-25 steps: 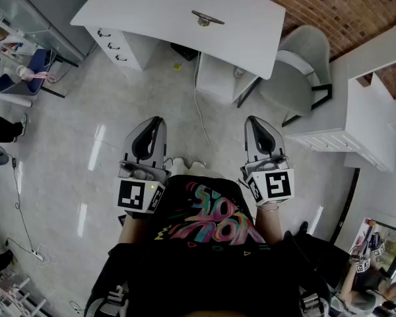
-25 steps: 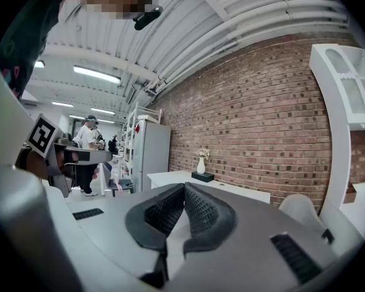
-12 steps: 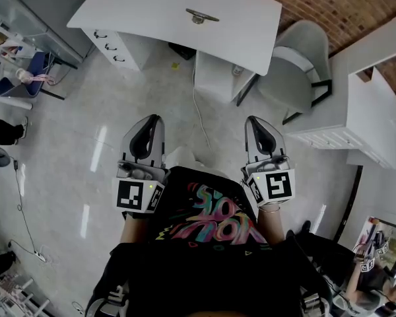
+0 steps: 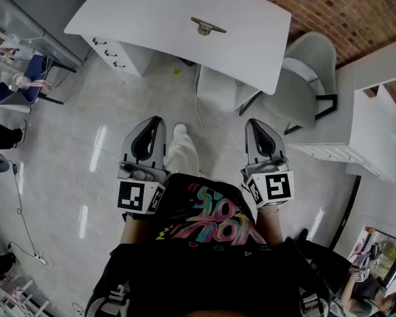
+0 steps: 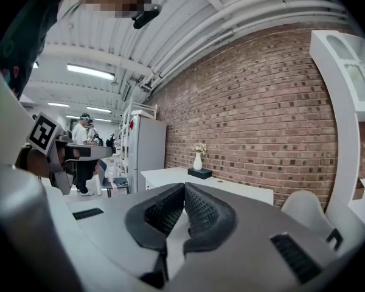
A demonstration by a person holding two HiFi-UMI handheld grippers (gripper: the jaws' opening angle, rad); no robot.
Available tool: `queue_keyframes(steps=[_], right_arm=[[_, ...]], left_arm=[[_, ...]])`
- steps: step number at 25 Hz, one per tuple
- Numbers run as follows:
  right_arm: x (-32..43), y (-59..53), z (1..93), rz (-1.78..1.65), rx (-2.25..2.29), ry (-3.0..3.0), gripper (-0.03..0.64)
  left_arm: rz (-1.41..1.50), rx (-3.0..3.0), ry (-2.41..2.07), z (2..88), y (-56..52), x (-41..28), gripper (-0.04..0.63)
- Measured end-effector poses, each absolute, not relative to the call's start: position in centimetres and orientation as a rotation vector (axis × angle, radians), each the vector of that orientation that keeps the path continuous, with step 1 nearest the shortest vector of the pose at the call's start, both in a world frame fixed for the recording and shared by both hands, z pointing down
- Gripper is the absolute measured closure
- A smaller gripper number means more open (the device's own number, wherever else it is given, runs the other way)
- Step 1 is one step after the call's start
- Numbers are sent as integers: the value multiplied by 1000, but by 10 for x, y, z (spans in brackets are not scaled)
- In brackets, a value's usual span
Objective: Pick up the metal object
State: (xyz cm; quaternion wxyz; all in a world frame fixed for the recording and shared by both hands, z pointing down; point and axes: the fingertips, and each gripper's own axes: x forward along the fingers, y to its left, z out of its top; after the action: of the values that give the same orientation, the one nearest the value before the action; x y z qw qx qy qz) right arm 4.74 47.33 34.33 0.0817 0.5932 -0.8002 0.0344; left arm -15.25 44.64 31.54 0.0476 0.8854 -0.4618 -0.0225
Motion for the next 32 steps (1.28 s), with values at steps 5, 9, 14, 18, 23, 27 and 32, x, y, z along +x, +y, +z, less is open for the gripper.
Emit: queue_keyframes(steps=[5,9,14,18,23,27,32], right_arm=[[34,377,330,61,1766,-2396,600],[27,302,316,18,1773,-2384,600],[18,236,321,54,1799,-2352,600],[14,199,331,99,1823,-2318,600],[20,175,338,137,1833,-2281,600],[31,161,347,176,1850,-2250,600],[45,132,356,182,1825,-2254,600]], left_arm=[[-75,2708,-1404,308,351,-165,555],[-77,2730,-1385,299,277,-175,555],[-72,2737,-1365,298,206,-185,555],[-43,2743,-1328,307,163,-187,555],[-8,2725,-1276,321,136,-178,555],[17,2711,-1250,331,120,-169,555],[24,2701,-1249,338,93,-153,555]])
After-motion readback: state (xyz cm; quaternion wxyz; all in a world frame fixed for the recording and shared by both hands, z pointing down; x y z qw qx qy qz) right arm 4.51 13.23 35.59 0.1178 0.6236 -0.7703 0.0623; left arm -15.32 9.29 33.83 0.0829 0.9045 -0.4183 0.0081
